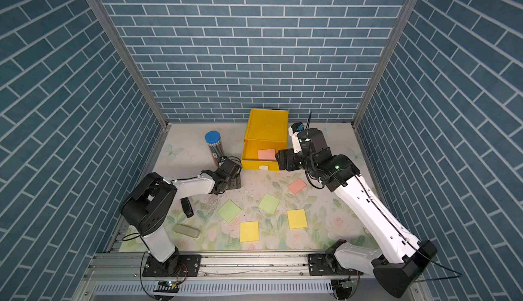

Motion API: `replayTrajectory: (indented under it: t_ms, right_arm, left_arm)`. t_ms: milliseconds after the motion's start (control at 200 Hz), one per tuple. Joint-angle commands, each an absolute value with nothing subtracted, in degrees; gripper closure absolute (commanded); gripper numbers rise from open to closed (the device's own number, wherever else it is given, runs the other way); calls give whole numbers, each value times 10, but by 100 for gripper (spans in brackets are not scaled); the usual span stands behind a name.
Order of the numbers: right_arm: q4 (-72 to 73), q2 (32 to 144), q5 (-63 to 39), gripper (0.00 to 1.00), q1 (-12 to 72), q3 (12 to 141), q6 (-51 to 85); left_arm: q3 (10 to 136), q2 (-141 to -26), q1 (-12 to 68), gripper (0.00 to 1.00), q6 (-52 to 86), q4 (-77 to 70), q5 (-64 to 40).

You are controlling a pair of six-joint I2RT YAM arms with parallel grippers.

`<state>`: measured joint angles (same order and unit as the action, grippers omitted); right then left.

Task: Please put the sticky notes in the drawer by color
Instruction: Pick up the sticky notes from the center of the board.

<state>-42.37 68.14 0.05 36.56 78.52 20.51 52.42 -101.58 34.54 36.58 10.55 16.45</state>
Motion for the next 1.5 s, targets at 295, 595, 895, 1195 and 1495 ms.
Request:
replayTrajectory:
  t_ms: [295, 595, 895, 1195, 1495]
  right_arm:
    - [-402, 676, -8, 14, 363, 775, 192]
    - [-397, 666, -5, 14, 363, 775, 191]
    - [-381, 654, -7, 15, 363, 760, 193]
    - [-370, 647, -9, 15, 363, 749, 203]
    - [-371, 641, 0, 15, 363, 736, 198]
  left_arm:
    - [460, -1038, 352, 3, 375, 208, 89]
    - [462, -1066, 362, 13, 369, 207, 80]
    - [461, -1060, 357, 24, 362, 207, 96]
    - [463, -993, 357, 24, 363, 220, 119]
    - [486, -925, 357, 25, 358, 256, 139]
